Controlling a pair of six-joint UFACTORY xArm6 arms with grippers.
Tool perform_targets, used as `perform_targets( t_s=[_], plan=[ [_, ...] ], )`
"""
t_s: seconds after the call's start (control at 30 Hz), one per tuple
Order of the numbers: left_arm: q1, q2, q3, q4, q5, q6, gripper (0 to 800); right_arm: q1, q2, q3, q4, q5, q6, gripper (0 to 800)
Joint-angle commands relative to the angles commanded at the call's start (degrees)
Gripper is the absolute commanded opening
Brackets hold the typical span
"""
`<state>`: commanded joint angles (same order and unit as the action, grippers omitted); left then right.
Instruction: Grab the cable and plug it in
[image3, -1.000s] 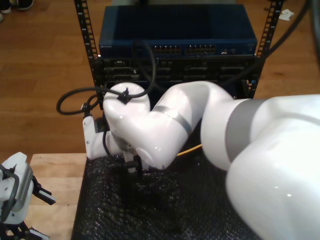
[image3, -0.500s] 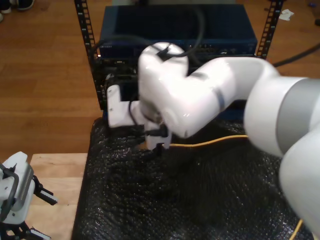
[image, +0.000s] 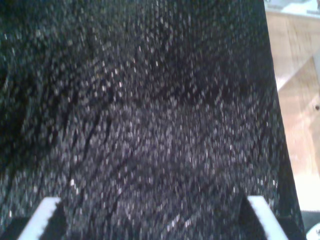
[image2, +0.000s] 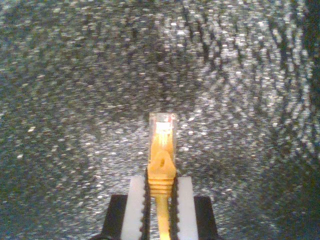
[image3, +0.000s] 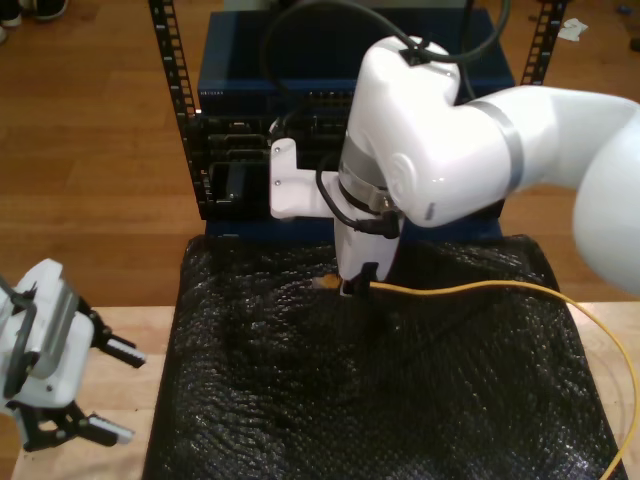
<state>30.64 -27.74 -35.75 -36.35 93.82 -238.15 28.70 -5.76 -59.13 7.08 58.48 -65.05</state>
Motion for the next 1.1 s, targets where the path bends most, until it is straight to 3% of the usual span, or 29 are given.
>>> perform_targets(
  t_s=[0.53,1.1],
  plan=[
    [-10.29,0.53,-0.7,-9.23,-0.62,-6.77,799,-10.2,-8.09,5.8,14.95,6.15,-14.42,7],
    [-18.2,2.2,-1.93,-18.46,-4.84,-7.82,799,-13.98,-15.12,5.71,20.22,15.65,-17.05,7]
  ],
)
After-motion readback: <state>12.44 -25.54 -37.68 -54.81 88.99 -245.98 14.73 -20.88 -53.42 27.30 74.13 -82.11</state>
